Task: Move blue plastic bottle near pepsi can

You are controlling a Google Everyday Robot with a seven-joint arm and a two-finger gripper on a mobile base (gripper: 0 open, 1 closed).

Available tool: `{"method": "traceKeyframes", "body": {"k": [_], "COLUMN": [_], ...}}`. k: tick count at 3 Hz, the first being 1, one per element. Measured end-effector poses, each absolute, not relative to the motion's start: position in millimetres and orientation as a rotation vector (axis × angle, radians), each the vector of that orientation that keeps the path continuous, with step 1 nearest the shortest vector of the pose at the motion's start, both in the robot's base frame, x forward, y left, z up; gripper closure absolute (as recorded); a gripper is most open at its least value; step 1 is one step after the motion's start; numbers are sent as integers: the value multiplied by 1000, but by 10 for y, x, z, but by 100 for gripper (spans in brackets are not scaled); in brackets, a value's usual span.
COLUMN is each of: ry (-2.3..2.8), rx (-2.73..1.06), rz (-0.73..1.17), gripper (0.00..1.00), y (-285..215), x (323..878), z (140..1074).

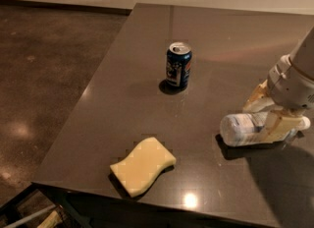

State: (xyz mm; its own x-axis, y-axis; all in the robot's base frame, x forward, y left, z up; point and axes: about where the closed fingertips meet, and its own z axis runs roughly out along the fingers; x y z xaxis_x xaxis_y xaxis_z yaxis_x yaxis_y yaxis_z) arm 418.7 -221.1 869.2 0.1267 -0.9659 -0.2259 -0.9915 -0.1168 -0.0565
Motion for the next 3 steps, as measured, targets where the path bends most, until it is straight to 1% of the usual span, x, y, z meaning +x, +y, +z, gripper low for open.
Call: {"method": "traceKeyframes", "body": {"k": [1, 3], "ry": [1949, 1942], "rx": [-2201, -2202], "rz": [187, 152], "gripper": [100, 100], "y": [-2103, -1834], "x": [4413, 4917], "z": [8698, 8652]}}
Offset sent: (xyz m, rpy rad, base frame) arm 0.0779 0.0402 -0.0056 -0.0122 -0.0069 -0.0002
